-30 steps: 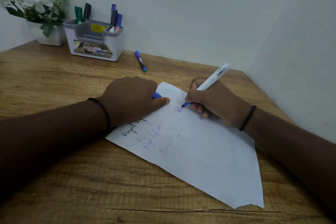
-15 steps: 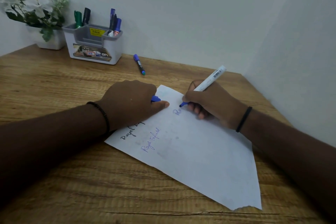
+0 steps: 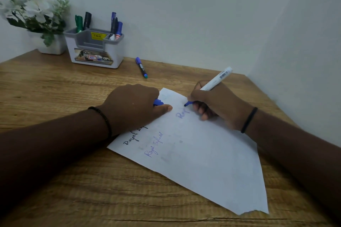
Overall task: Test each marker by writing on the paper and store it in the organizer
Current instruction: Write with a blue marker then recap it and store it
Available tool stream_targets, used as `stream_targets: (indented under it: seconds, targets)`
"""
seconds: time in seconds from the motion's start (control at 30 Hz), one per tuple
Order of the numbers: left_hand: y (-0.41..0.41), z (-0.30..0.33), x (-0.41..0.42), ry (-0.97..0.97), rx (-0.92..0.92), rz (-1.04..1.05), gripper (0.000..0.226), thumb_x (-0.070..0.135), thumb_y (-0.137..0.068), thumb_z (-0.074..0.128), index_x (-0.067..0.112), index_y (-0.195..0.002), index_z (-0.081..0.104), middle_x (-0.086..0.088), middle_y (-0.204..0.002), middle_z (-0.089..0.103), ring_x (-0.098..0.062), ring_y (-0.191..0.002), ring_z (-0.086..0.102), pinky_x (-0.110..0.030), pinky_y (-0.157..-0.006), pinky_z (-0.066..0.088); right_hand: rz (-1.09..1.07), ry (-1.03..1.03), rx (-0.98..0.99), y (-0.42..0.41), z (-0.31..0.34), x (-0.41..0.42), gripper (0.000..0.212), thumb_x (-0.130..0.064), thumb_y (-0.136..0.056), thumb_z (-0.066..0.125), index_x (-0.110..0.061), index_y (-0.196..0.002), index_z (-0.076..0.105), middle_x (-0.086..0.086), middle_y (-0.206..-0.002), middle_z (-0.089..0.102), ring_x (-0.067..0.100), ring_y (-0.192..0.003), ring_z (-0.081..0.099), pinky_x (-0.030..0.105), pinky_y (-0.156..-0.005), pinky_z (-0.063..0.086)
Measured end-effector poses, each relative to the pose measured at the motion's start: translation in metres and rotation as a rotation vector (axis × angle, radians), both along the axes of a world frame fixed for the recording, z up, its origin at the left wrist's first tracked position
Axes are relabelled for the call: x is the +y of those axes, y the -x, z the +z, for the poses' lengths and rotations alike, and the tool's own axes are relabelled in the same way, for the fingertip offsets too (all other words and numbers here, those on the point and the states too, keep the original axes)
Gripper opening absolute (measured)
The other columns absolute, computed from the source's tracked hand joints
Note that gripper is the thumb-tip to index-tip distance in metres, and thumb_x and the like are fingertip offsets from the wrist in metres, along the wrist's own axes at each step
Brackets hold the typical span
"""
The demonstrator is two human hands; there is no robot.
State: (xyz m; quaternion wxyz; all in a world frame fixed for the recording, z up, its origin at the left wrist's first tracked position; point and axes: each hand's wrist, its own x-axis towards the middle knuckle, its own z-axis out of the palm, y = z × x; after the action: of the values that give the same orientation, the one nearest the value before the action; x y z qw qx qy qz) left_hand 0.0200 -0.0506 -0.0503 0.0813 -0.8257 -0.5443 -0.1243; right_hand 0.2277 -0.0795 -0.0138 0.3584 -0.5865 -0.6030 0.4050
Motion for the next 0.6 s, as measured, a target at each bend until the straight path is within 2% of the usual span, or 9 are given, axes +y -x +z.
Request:
stream_targets:
  seconds: [0.13, 0.27, 0.43, 0.53, 0.6]
  targets:
    - [0.0003, 0.0025, -0.0008, 0.020, 0.005, 0.000, 0.053, 0.075, -0.083, 0.031, 0.025, -0.078, 0.049, 0.006, -0.070, 0.053, -0.009, -0.062, 0.047, -0.030, -0.060, 0.042, 0.036, -0.003, 0.042, -0.0058, -0.0002, 0.0018, 0.005, -0.009, -0.086, 0.064, -0.010, -0.083, 0.060, 0.005, -0.072, 0.055, 0.012, -0.058, 0.050, 0.025, -0.050, 0.050]
    - [-0.0011, 0.0035, -0.0031, 0.005, 0.011, 0.006, 0.053, 0.074, -0.084, 0.031, 0.024, -0.077, 0.048, 0.006, -0.069, 0.052, -0.009, -0.062, 0.046, -0.029, -0.058, 0.037, 0.017, 0.056, 0.128, -0.0077, -0.0008, 0.0031, 0.012, -0.012, -0.094, 0.055, -0.007, -0.083, 0.059, 0.012, -0.071, 0.064, 0.015, -0.055, 0.055, 0.026, -0.052, 0.056]
    - [-0.0006, 0.0022, -0.0016, 0.005, -0.006, 0.019, 0.053, 0.075, -0.083, 0.031, 0.025, -0.074, 0.046, 0.007, -0.069, 0.051, -0.011, -0.063, 0.047, -0.028, -0.058, 0.036, 0.035, 0.026, 0.150, -0.0108, -0.0028, 0.0012, 0.005, -0.005, -0.090, 0.065, -0.005, -0.090, 0.060, 0.019, -0.083, 0.074, 0.018, -0.066, 0.066, 0.025, -0.060, 0.058]
    - [0.0001, 0.0009, -0.0004, 0.008, -0.003, 0.013, 0.054, 0.076, -0.082, 0.030, 0.025, -0.075, 0.047, 0.006, -0.069, 0.052, -0.012, -0.064, 0.049, -0.029, -0.059, 0.039, 0.015, -0.009, 0.064, -0.0083, -0.0029, 0.0010, 0.007, -0.004, -0.086, 0.066, -0.003, -0.083, 0.060, 0.018, -0.073, 0.069, 0.021, -0.059, 0.060, 0.025, -0.051, 0.053]
    - [-0.0001, 0.0016, -0.0018, -0.001, -0.001, 0.009, 0.053, 0.074, -0.083, 0.030, 0.025, -0.076, 0.048, 0.007, -0.069, 0.052, -0.010, -0.064, 0.048, -0.028, -0.057, 0.036, 0.000, -0.028, 0.034, -0.0071, -0.0022, 0.0019, 0.017, -0.004, -0.086, 0.065, -0.007, -0.072, 0.056, 0.015, -0.064, 0.063, 0.020, -0.050, 0.052, 0.024, -0.044, 0.045]
